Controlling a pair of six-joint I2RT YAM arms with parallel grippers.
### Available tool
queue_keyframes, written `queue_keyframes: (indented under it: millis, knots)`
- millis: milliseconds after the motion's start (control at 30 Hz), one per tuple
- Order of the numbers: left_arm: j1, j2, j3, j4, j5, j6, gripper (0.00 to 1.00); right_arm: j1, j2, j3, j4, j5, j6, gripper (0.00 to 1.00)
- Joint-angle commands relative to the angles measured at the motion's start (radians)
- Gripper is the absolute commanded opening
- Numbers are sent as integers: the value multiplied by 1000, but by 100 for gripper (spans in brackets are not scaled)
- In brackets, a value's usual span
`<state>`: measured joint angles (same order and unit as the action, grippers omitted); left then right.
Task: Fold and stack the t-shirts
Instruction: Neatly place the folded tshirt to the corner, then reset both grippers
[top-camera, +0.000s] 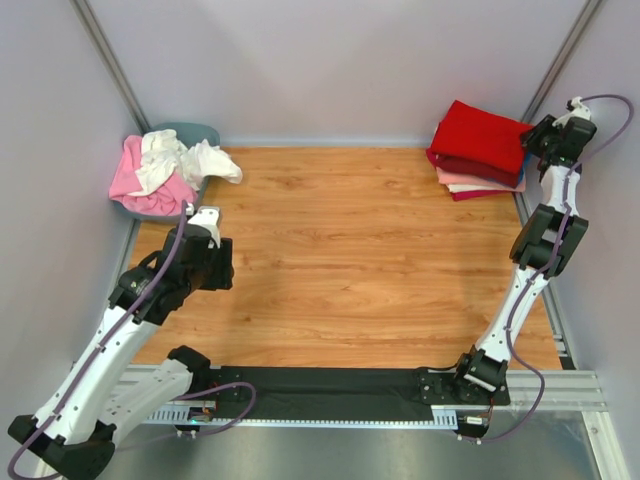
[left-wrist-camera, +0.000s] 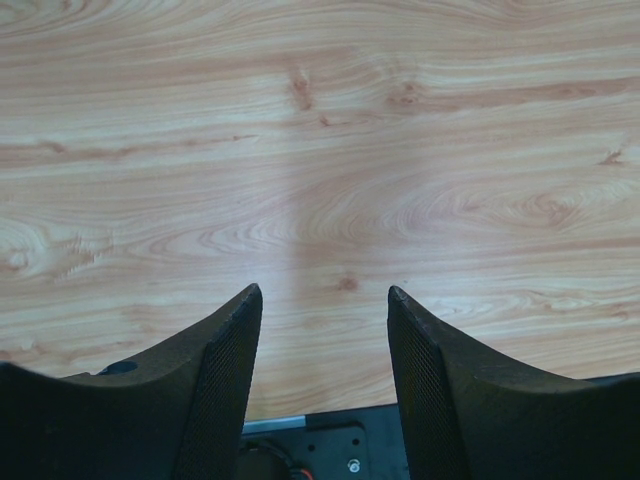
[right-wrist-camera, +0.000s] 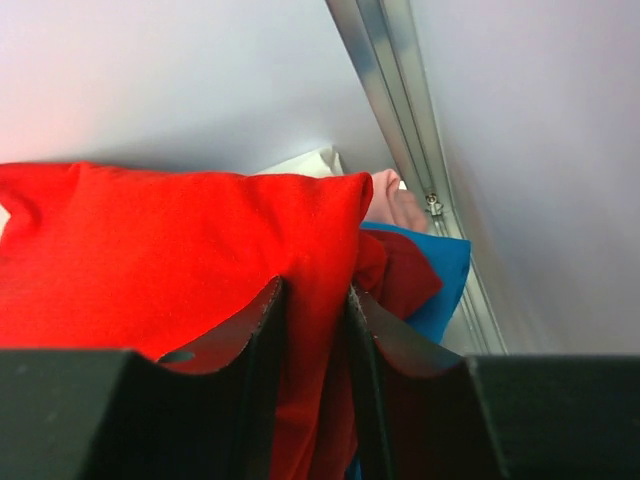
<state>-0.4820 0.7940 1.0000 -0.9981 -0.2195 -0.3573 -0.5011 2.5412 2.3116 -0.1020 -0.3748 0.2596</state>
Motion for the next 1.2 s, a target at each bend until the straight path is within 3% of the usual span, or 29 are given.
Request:
queue_keyframes:
  millis: [0,167,300,400,633,833,1033,1167]
  knots:
    - [0,-9,0,15,-6,1,60,-214,22,-73,-114,298,193,32]
    - [0,-13,0,16,2,4,60,-215,-5,-144,-114,313,193,37]
    - [0,-45,-1,13,-14,0,60,-215,-44,-196,-160,417,204,65]
    - [0,-65,-3,16,-20,-2,60,-232,-96,-253,-189,488,220,77]
    - [0,-121,-8,18,-20,-3,60,-333,-278,-526,-154,552,455,79]
    - [-1,-180,-11,22,-24,-5,60,-413,-413,-607,-221,619,536,77]
    - [0,-210,-17,30,-20,-2,61,-459,-626,-748,-98,541,659,75]
    - [0,-182,-14,27,-15,-2,61,-455,-723,-755,7,441,730,75]
